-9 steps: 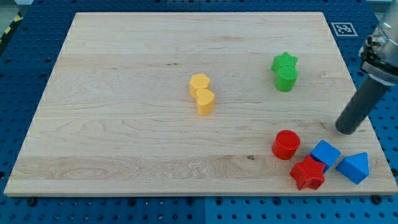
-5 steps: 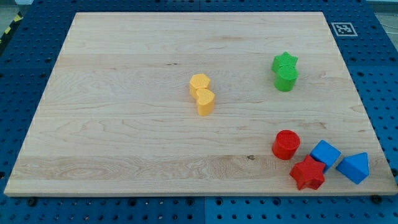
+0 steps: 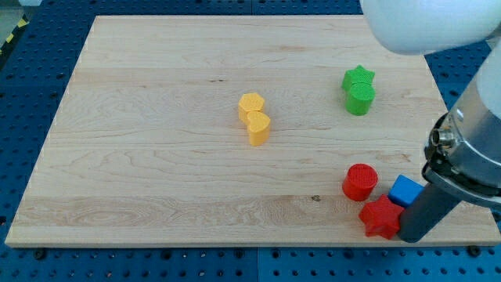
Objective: Place the red star towards the bottom left side of the red circle
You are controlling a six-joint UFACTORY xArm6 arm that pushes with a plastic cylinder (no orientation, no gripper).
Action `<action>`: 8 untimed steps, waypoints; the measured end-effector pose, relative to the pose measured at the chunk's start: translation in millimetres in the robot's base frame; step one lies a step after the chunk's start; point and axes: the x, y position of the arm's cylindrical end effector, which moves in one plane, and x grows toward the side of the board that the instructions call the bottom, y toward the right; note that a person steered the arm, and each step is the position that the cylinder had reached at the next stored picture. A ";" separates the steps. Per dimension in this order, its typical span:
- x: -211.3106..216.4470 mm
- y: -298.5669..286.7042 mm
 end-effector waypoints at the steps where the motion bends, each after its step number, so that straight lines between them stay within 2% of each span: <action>1: -0.5 -21.2; 6: -0.3 -95.1; 8: -9.3 -68.8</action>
